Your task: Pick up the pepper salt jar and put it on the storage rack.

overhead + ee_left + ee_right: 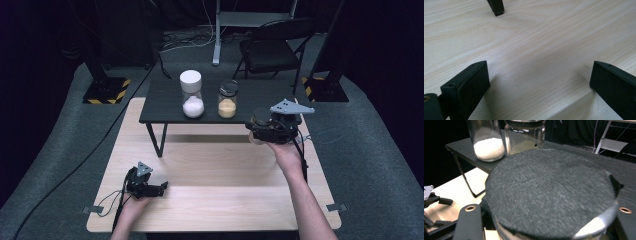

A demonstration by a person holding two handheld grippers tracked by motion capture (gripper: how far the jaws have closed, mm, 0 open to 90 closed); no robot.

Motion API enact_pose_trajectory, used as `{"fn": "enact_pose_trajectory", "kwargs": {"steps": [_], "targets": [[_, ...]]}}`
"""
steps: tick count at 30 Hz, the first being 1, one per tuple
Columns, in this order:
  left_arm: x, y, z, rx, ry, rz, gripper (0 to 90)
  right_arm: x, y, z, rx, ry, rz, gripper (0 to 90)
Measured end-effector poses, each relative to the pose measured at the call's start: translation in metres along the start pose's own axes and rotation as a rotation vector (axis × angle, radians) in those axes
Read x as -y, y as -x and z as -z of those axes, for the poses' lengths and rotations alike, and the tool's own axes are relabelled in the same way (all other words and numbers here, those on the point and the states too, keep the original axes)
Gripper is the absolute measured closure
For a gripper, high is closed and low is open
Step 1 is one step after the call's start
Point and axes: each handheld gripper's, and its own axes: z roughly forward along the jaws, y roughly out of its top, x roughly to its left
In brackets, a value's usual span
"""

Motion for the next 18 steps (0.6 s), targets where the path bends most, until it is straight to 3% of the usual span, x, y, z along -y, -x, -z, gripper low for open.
{"fn": "enact_pose_trajectory", "kwargs": {"steps": [18], "targets": [[0.0, 0.0, 0.0, 0.0, 0.0, 0.0, 2.3, -0.021, 0.004, -0.006, 0.016, 0.0, 0.026, 30.6]]}}
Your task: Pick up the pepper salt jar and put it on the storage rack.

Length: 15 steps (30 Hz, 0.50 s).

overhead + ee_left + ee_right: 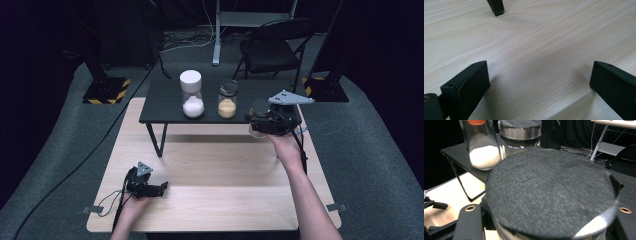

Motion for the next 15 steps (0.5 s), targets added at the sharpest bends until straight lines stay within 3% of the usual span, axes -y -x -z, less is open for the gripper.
{"fn": "enact_pose_trajectory", "kwargs": {"steps": [15], "targets": [[0.0, 0.0, 0.0, 0.0, 0.0, 0.0, 2.3, -0.014, 0.009, -0.012, 0.021, 0.006, 0.004, 30.6]]}}
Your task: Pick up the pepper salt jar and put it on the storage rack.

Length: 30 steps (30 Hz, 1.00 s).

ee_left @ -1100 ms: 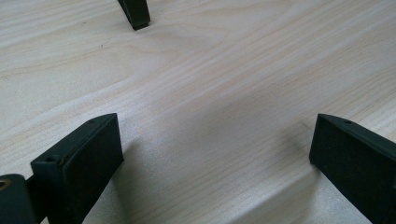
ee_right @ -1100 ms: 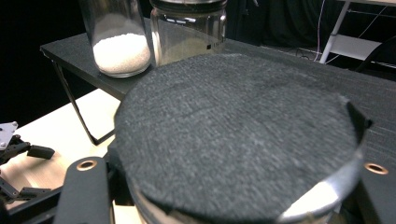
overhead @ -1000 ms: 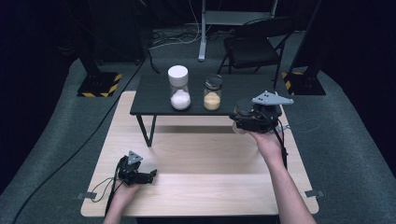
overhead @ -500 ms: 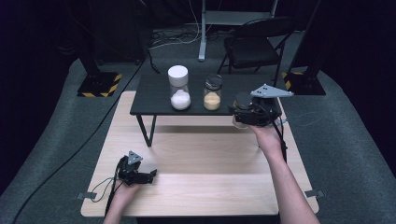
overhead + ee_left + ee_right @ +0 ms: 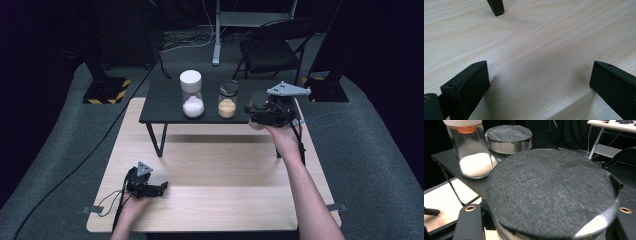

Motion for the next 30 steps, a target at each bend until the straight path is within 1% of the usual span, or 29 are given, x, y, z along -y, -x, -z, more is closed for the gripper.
{"fn": "enact_pose_trajectory", "kwargs": {"steps": [3, 9, 21, 27, 30], "targets": [[0.0, 0.0, 0.0, 0.0, 0.0, -0.001, 2.3, -0.002, 0.002, -0.003, -0.003, 0.004, -0.001, 30.6], [0.0, 0.0, 0.0, 0.0, 0.0, 0.0, 2.3, -0.005, 0.007, -0.009, 0.007, 0.009, -0.008, 30.6], [0.0, 0.0, 0.0, 0.001, 0.0, -0.001, 2.3, -0.007, 0.014, -0.024, 0.024, -0.003, -0.012, 30.6], [0.0, 0.0, 0.0, 0.001, 0.0, -0.001, 2.3, -0.008, 0.019, -0.029, 0.027, 0.001, -0.014, 30.6], [0.0, 0.0, 0.0, 0.001, 0.0, 0.0, 2.3, -0.007, 0.02, -0.031, 0.017, 0.004, -0.021, 30.6]]}}
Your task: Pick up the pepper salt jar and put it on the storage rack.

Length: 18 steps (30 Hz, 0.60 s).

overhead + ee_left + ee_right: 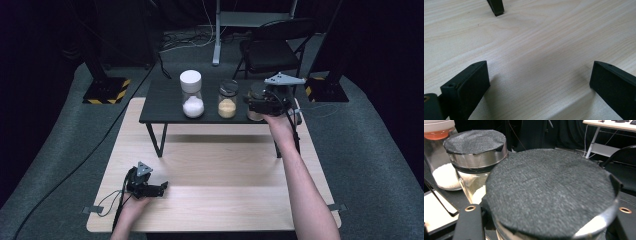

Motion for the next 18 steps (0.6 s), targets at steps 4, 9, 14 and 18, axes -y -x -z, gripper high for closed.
{"fn": "enact_pose_trajectory", "kwargs": {"steps": [4, 9, 14, 18], "targets": [[0.0, 0.0, 0.0, 0.0, 0.0, 0.0, 2.3, 0.0007, 0.0023, -0.0042, 0.005, -0.002, 0.003, 30.6], [0.0, 0.0, 0.0, 0.0, 0.0, 0.0, 2.3, 0.0019, 0.006, -0.0076, 0.005, -0.003, -0.001, 30.6], [0.0, -0.0001, 0.0, 0.001, 0.0, -0.001, 2.3, 0.0032, 0.0075, -0.0099, 0.003, -0.009, -0.003, 30.5], [0.0, -0.0001, 0.0, 0.001, 0.0, -0.001, 2.3, 0.0034, 0.0086, -0.0099, 0.003, -0.006, -0.005, 30.5]]}}
